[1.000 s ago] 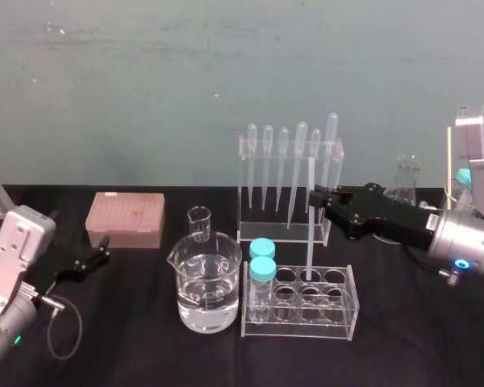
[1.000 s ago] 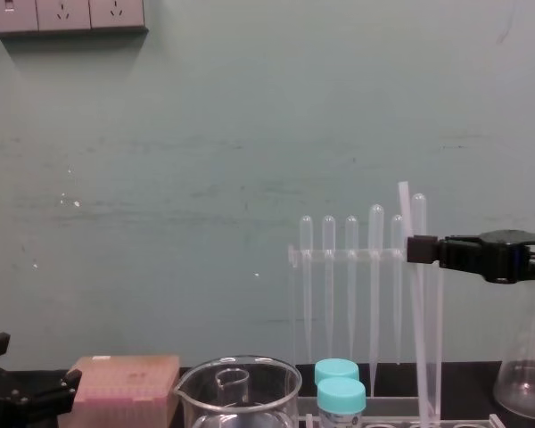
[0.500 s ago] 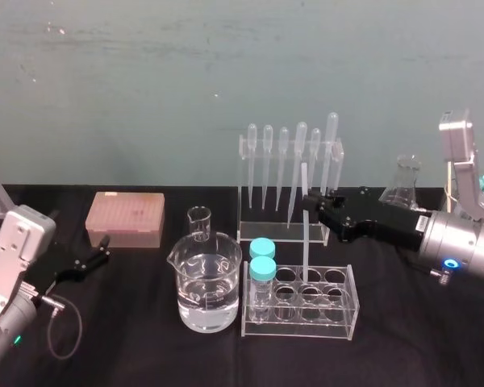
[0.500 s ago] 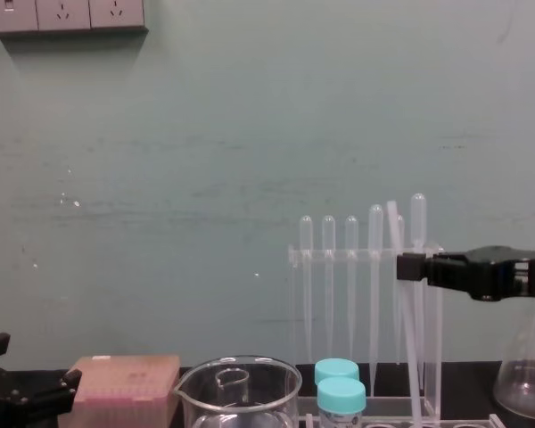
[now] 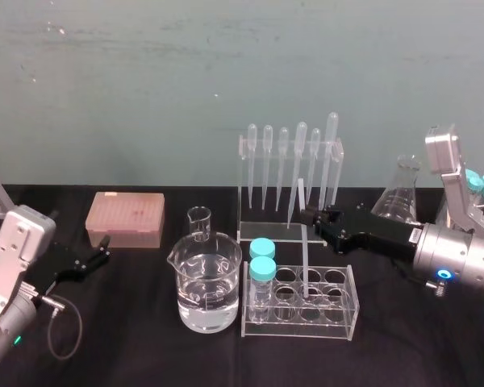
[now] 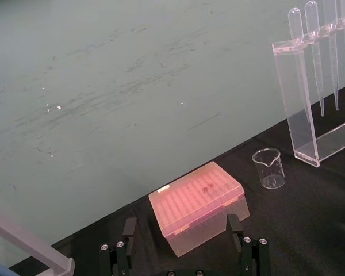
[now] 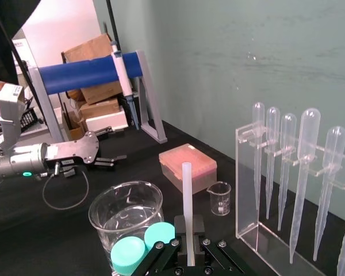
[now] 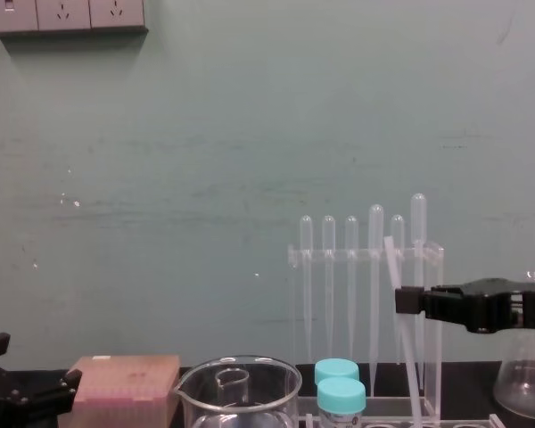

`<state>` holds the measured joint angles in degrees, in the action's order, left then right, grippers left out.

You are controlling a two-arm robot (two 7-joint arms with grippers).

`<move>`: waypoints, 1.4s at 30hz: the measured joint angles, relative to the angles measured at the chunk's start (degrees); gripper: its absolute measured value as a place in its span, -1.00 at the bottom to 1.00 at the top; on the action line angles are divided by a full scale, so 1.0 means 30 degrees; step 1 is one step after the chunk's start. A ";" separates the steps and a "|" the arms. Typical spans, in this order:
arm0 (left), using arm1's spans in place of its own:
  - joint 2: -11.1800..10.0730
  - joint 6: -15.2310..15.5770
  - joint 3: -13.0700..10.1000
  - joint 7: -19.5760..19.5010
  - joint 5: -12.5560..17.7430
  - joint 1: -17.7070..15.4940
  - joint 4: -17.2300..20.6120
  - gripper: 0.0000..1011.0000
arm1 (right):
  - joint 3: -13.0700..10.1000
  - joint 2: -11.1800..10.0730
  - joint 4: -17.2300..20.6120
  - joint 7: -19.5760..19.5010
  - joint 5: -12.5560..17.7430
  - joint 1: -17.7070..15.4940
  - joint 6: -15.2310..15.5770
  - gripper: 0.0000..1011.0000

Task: Pick up the stirring rod with one hand, then place it down.

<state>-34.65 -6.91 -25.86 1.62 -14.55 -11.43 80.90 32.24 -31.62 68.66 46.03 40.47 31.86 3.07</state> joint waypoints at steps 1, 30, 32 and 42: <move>0.0000 0.0000 -0.0001 0.0000 -0.0001 0.0000 0.0000 0.98 | 0.0005 0.0020 -0.0039 -0.0028 -0.0023 -0.0032 0.0026 -0.87; 0.0000 0.0000 -0.0001 0.0000 0.0000 0.0000 0.0000 0.98 | 0.0119 0.0332 -0.0644 -0.0291 -0.0490 -0.0076 0.0148 -0.74; 0.0000 0.0000 -0.0001 0.0000 0.0000 0.0000 0.0000 0.98 | 0.0117 0.0329 -0.0641 -0.0288 -0.0487 -0.0076 0.0153 -0.60; 0.0000 0.0001 -0.0001 0.0000 0.0000 -0.0001 0.0000 0.98 | 0.0111 0.0316 -0.0623 -0.0286 -0.0477 -0.0076 0.0157 -0.02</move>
<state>-34.65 -6.90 -25.86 1.62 -14.55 -11.43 80.90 32.57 -30.67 66.79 45.17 39.04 31.63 3.54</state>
